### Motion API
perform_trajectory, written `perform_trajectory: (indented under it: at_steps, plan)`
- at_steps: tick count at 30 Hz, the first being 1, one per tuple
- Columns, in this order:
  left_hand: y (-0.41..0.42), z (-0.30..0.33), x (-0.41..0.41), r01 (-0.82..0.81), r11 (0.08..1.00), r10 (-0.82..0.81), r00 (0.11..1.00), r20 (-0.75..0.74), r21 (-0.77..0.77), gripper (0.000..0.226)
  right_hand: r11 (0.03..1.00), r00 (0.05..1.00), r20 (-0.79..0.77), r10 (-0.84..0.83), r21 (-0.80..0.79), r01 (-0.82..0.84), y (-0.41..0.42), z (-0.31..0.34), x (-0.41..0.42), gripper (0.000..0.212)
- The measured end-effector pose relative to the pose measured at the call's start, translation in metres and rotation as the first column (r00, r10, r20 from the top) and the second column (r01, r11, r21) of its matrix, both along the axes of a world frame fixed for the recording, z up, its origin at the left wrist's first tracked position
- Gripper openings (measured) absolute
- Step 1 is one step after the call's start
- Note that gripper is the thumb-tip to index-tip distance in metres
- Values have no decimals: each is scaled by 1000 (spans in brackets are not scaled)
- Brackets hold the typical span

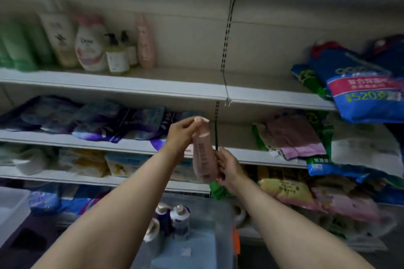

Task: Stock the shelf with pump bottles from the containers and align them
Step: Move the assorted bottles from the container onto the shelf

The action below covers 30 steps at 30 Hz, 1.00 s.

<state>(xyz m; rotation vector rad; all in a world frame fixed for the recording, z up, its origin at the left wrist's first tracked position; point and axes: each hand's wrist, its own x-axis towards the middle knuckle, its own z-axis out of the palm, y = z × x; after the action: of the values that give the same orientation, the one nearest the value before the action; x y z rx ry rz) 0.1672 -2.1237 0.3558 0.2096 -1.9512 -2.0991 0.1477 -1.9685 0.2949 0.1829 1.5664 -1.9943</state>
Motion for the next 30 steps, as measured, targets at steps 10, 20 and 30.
perform_trajectory:
  at_steps: [10, 20, 30]
  plan:
    - [-26, 72, -11, -231, 968, 245, 952, -185, 97, 50, 994, 994, -29, 103, -39, -104, -54, 90, -10, 80]
    - [-61, 76, -8, -359, 894, 305, 926, -223, -267, 66, 969, 994, -112, 0, -246, -27, -127, 149, -25, 74]
    - [-141, 103, -41, -299, 911, 222, 936, -273, -284, 69, 961, 964, -252, -81, -276, 9, -191, 172, -68, 47]
